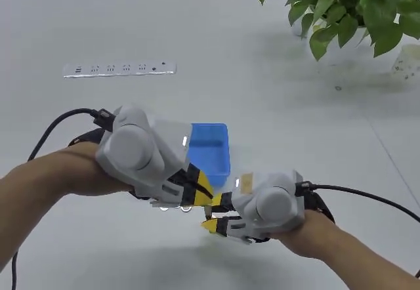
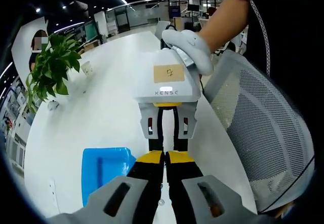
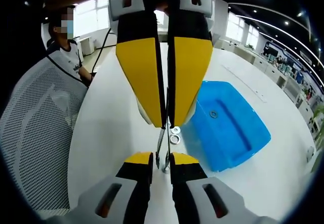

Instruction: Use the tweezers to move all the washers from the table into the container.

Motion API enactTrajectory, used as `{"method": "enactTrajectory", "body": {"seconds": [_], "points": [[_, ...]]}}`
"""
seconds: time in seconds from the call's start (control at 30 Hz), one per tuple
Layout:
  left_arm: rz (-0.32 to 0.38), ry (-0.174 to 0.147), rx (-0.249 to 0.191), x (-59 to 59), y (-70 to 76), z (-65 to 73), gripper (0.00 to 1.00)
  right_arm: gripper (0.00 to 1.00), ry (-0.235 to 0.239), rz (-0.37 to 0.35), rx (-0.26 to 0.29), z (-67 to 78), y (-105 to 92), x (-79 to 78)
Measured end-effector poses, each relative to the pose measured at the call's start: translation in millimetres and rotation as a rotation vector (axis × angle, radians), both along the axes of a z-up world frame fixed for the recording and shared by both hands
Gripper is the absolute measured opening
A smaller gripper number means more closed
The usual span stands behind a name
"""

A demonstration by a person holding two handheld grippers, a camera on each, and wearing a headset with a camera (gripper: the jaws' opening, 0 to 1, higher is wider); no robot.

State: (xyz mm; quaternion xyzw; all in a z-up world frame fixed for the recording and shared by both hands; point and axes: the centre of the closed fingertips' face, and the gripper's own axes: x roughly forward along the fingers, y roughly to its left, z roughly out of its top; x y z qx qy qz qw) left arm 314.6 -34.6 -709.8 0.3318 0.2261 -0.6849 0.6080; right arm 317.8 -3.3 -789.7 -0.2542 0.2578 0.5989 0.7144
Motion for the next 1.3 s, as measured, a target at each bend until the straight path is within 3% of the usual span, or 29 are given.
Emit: {"method": "enactTrajectory", "body": {"seconds": [0.23,1.3], "points": [[-0.011,-0.012,-0.001,0.6,-0.7,0.4,0.05,0.13,-0.013,-0.003,0.001,0.7,-0.9,2.3],[-0.018,-0.007,0.006,0.1,-0.4,-0.6,0.05,0.12,-0.026,-0.013,0.008,3.7,-1.8,5.1]]}}
